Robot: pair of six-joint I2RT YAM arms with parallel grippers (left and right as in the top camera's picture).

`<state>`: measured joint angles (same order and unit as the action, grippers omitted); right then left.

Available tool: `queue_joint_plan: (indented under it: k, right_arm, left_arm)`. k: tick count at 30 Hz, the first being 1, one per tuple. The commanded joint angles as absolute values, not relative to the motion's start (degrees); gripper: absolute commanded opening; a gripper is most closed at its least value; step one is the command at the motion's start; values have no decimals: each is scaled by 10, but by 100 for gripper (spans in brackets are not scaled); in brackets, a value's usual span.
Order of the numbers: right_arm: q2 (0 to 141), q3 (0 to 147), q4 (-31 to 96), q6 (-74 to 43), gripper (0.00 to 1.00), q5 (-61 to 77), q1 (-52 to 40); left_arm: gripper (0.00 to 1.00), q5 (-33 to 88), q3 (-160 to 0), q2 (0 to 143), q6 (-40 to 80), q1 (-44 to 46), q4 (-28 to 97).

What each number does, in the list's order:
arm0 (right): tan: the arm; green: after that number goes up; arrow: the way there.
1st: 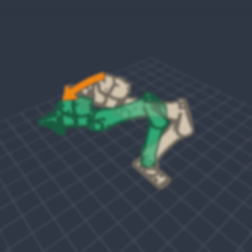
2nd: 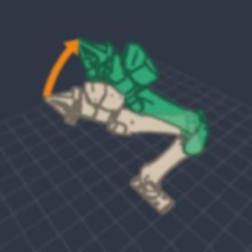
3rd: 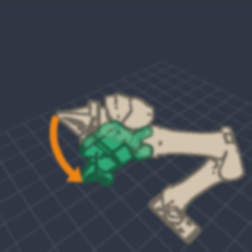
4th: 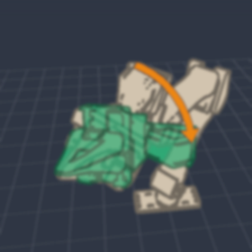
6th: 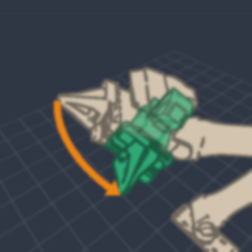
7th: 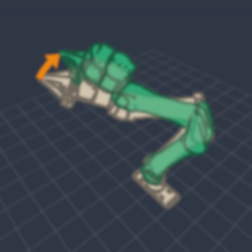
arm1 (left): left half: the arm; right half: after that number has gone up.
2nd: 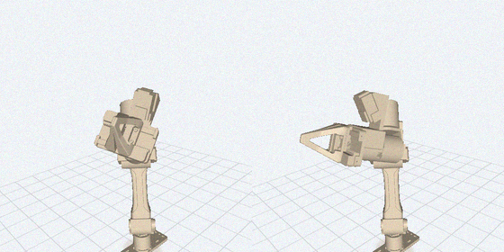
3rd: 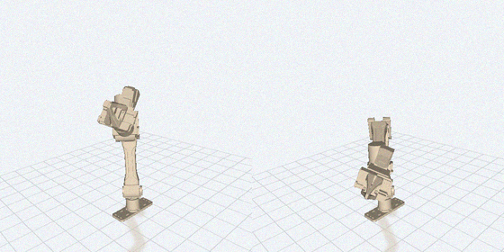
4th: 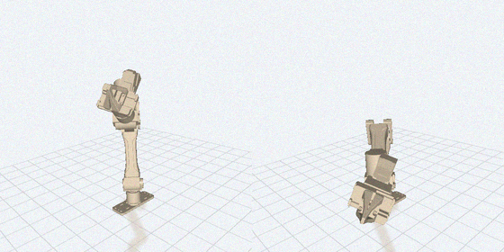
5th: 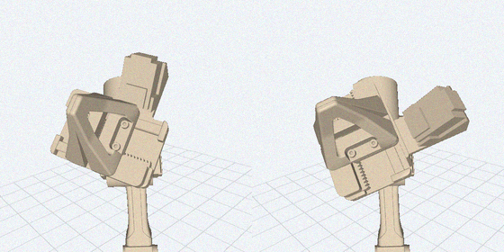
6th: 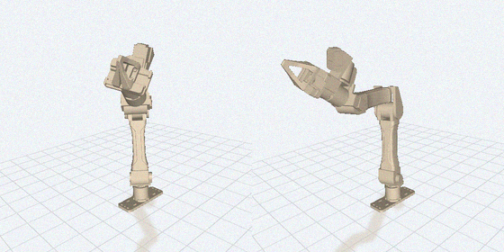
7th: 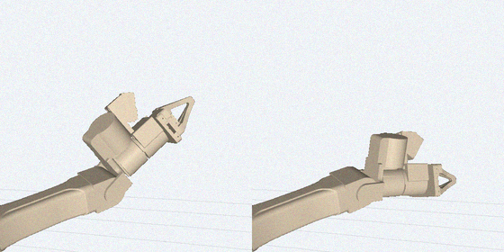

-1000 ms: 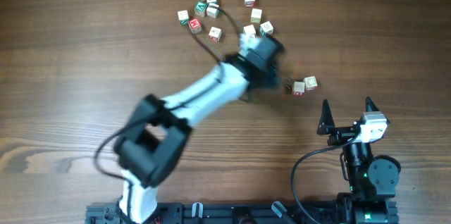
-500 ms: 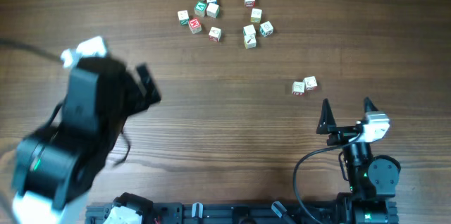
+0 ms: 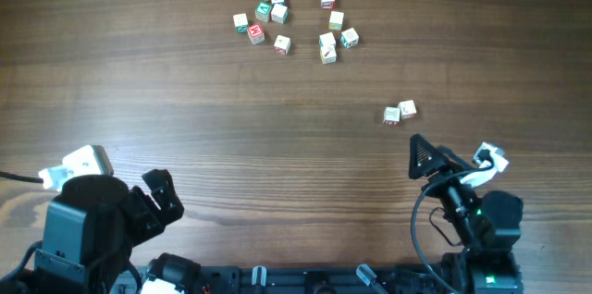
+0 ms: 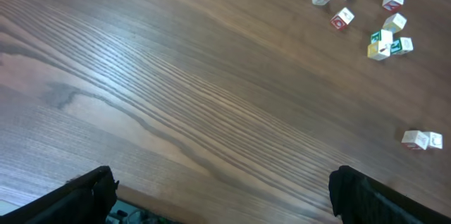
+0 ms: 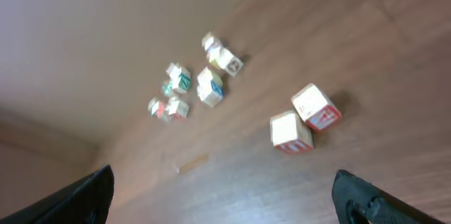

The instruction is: Form a circle

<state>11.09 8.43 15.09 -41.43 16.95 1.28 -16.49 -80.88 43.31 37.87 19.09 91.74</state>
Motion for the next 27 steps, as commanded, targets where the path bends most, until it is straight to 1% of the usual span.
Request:
queue_joint_plan:
  k: [1, 5, 7, 10, 11, 12, 14, 15, 16, 17, 18, 20, 24, 27]
  right_arm:
    - [214, 205, 200, -305, 99, 160, 11]
    - [461, 370, 307, -219, 89, 148, 11]
    - [560, 436, 331, -192, 89, 149, 11]
    - [651, 458, 296, -190, 89, 148, 11]
    - [687, 458, 281, -177, 87, 142, 11]
    - [716, 458, 271, -176, 80, 145, 11]
    - [756, 458, 227, -135, 81, 220, 11]
    - [762, 460, 209, -138, 85, 229, 10]
    - [763, 464, 196, -137, 88, 230, 8]
    - [765, 475, 187, -136, 94, 213, 2]
    - [771, 497, 190, -136, 96, 185, -9]
    - [802, 545, 178, -135, 99, 175, -35]
    - [955, 663, 172, -130, 98, 130, -88]
    - [1064, 728, 131, -58, 98, 119, -105]
  left_arm:
    - [100, -161, -806, 434, 386, 188, 918]
    - [100, -161, -806, 434, 386, 188, 918]
    - [100, -161, -806, 434, 386, 188, 911]
    - [100, -161, -806, 434, 386, 188, 912]
    - [100, -161, -806, 434, 386, 188, 912]
    - [100, -161, -806, 434, 386, 188, 912]
    - [100, -161, -806, 434, 386, 188, 912]
    - [100, -161, -806, 434, 386, 188, 912]
    - [100, -161, -806, 434, 386, 188, 912]
    - [100, -161, -806, 434, 386, 188, 912]
    - [100, -161, -806, 434, 386, 188, 912]
    - [100, -161, -806, 434, 386, 188, 912]
    - [100, -161, -806, 434, 386, 188, 912]
    - [100, -161, -806, 434, 386, 188, 912]
